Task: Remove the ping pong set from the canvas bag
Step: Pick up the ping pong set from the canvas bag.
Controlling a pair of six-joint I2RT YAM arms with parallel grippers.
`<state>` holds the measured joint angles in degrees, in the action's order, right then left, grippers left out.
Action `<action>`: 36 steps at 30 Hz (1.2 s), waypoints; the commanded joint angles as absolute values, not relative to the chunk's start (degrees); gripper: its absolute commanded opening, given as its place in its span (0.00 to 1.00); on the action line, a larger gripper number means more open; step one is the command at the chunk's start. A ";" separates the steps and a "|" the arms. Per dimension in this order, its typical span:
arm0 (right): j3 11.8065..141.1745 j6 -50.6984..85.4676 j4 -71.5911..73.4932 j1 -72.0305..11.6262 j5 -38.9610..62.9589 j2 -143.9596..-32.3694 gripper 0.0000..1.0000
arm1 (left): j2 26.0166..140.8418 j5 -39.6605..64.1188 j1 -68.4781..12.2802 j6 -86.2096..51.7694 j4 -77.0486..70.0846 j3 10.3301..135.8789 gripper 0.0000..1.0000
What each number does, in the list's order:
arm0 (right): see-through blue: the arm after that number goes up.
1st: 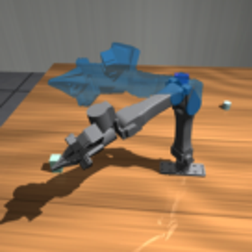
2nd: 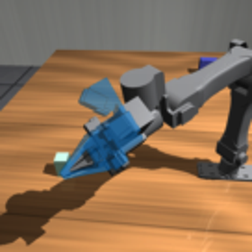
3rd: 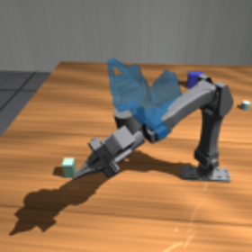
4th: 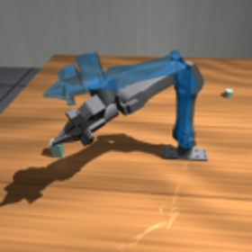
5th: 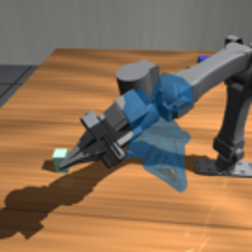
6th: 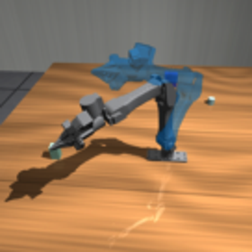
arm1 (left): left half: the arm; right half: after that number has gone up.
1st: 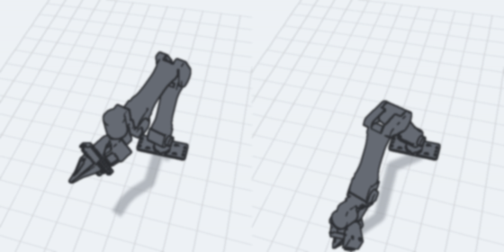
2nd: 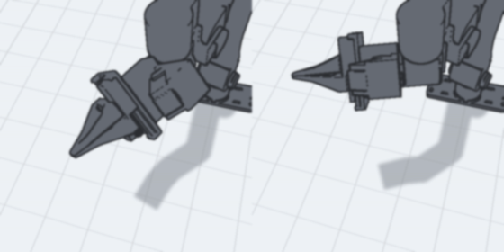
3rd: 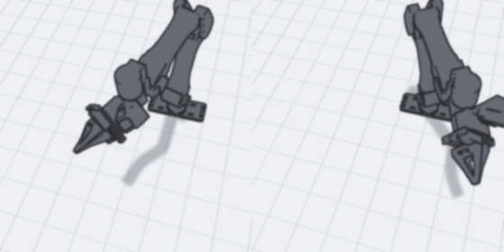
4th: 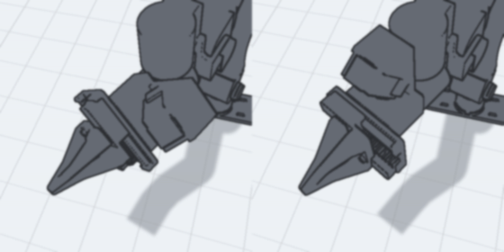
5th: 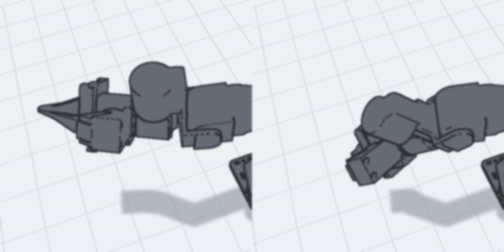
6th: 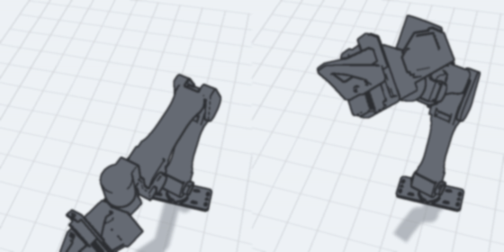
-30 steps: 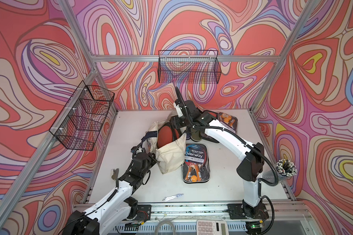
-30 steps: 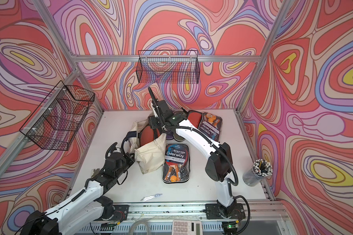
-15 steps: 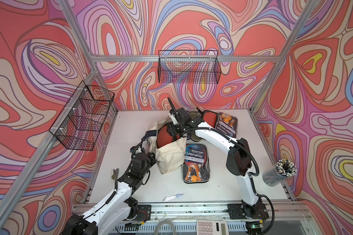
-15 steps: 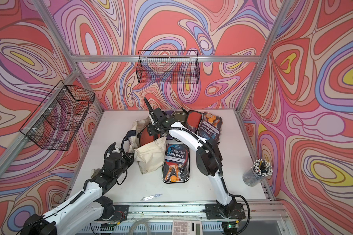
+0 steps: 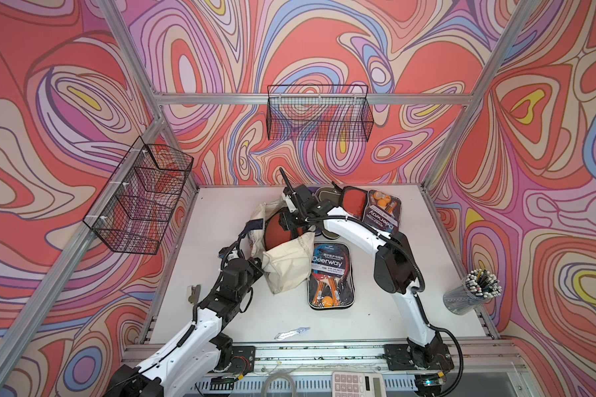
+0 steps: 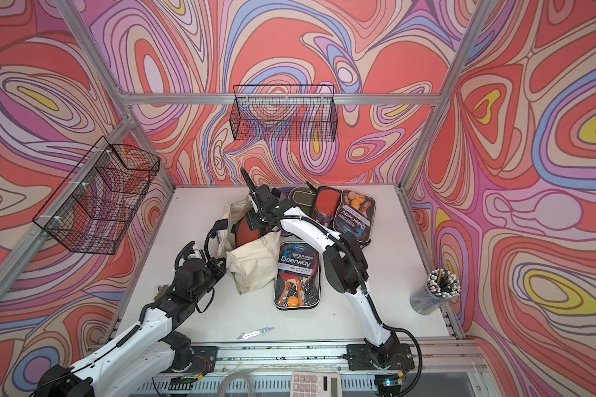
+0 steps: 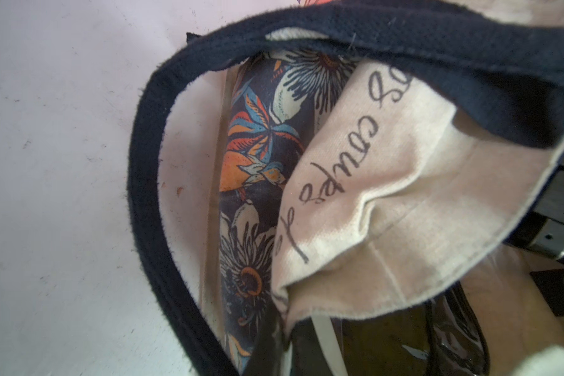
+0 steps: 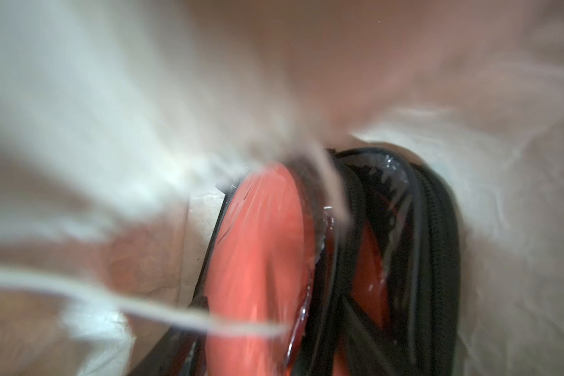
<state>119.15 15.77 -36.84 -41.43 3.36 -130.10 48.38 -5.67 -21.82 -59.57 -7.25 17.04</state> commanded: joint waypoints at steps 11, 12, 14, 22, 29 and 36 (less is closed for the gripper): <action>120.26 16.96 -36.63 -42.47 6.26 -133.65 0.60 | 49.81 -8.08 -22.04 -59.40 -6.43 15.64 0.00; 120.38 17.18 -36.51 -42.77 6.77 -133.84 0.56 | 50.04 -8.08 -22.01 -59.41 -6.71 15.64 0.00; 120.55 17.74 -36.13 -43.30 7.82 -134.03 0.50 | 50.51 -7.97 -21.97 -59.50 -7.35 15.47 0.00; 121.07 18.78 -35.60 -45.08 9.13 -134.31 0.35 | 50.01 -8.14 -22.03 -59.60 -7.77 15.29 0.00; 121.68 19.24 -35.91 -45.94 9.40 -134.22 0.00 | 49.37 -8.21 -21.98 -59.93 -7.66 14.85 0.00; 121.71 19.25 -35.89 -46.31 7.51 -131.57 0.00 | 48.08 -8.70 -21.98 -59.54 -6.95 14.50 0.00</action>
<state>120.86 19.16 -34.04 -44.45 5.89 -132.92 48.47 -6.74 -21.82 -59.81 -9.15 15.59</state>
